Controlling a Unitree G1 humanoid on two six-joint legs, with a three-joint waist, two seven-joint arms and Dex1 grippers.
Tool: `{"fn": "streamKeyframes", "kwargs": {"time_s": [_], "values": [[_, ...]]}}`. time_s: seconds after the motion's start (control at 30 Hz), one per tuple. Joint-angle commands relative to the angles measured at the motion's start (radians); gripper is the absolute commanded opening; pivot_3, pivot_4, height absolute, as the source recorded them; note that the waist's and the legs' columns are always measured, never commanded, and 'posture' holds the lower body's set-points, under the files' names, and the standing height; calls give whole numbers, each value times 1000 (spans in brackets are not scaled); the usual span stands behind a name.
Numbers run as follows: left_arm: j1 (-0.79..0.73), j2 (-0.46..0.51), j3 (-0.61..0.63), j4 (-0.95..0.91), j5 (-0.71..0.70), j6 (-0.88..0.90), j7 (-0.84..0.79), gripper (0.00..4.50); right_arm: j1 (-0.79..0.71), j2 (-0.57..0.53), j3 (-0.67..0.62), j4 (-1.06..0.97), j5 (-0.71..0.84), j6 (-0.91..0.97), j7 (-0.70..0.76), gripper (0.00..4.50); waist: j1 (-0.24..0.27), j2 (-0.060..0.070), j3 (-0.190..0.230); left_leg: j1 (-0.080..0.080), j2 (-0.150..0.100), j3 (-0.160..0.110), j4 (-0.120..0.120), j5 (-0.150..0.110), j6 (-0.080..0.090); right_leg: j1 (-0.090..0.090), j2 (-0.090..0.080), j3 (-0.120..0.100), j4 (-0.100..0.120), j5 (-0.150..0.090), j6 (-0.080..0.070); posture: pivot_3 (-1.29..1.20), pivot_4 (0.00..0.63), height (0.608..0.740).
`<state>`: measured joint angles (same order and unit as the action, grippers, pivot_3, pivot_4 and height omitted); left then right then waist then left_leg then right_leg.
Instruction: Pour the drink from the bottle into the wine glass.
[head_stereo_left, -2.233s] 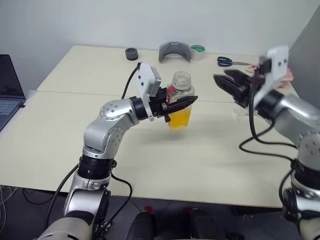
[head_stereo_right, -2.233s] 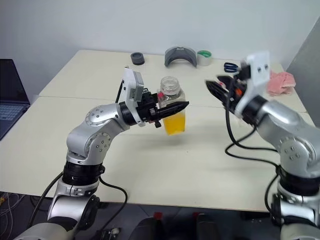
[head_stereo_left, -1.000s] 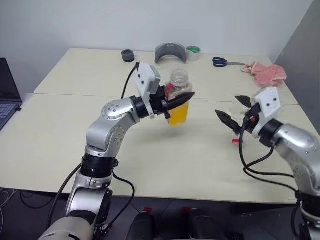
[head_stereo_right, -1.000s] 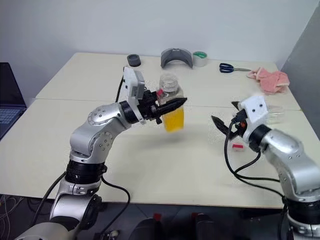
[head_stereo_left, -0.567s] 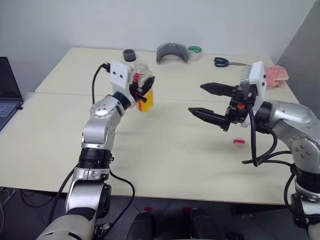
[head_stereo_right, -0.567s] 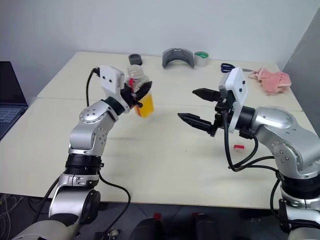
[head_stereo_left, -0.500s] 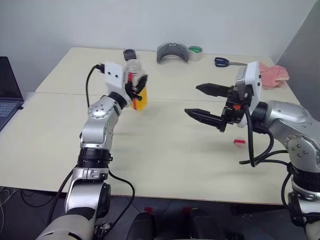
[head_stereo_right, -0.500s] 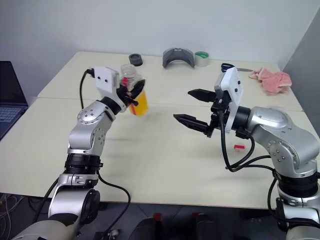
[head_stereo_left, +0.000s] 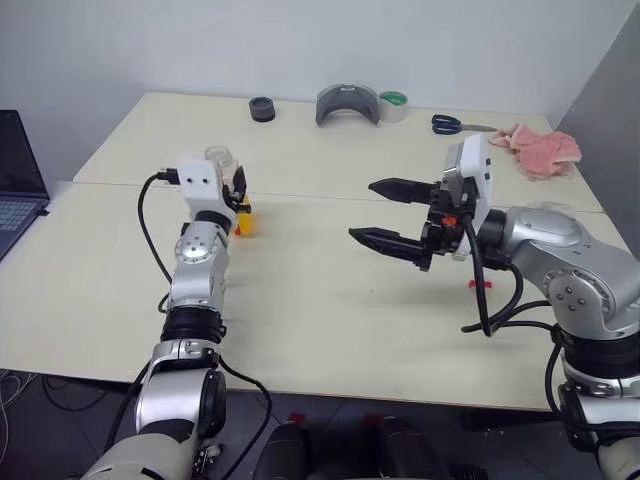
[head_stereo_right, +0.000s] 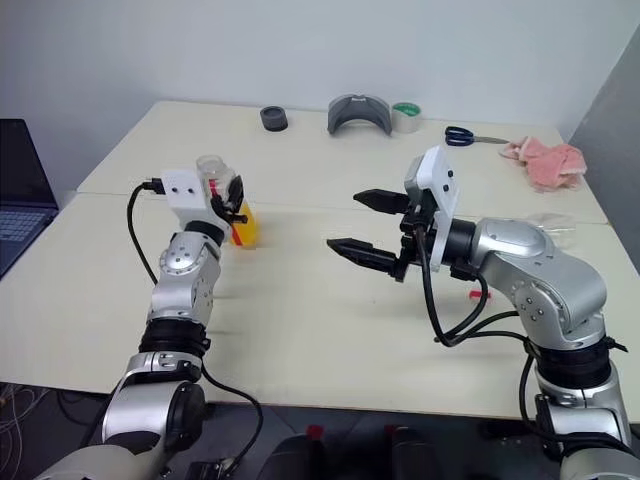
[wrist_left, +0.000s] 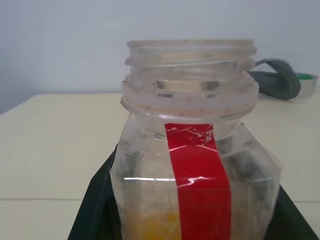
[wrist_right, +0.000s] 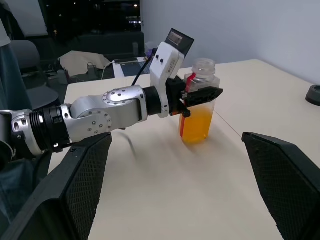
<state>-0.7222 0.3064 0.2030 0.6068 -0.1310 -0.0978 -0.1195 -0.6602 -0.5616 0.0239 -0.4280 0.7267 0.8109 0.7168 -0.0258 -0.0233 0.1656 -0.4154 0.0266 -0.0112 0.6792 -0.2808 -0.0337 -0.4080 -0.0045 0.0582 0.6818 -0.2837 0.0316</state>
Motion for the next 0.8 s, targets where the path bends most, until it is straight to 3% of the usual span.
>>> {"fn": "streamKeyframes", "kwargs": {"time_s": [0.03, 0.17, 0.47, 0.8], "values": [[-7, -3, -2, 8, 13, -74, -4, 1897, -21, 9, -18, -20, 1, -22, -9, 4459, 0, 0, 0, 0, 0, 0, 0, 0, 0, 0, 0, 0, 0, 0, 0, 0, 150, 740], [-5, -1, -4, 40, 21, -97, -3, 1897, -22, 14, -22, -20, -2, -19, -17, 4459, 0, 0, 0, 0, -1, -1, 0, 0, 0, 0, 0, -1, 0, 0, 0, 0, 150, 740], [27, -3, -11, 15, 33, -71, 5, 4490, -14, 4, -25, -30, 1, -14, -23, 4500, -1, 0, 0, 0, 0, -2, 0, 0, 0, 0, 0, -3, 0, 0, 0, 0, 150, 740], [262, -78, -23, -372, 18, 182, 66, 4490, 79, -25, -48, -91, 1, -8, -56, 4500, 0, 0, 0, -1, 0, -4, 0, 0, 0, 1, -4, -5, 0, 0, 0, 0, 150, 740]]}}
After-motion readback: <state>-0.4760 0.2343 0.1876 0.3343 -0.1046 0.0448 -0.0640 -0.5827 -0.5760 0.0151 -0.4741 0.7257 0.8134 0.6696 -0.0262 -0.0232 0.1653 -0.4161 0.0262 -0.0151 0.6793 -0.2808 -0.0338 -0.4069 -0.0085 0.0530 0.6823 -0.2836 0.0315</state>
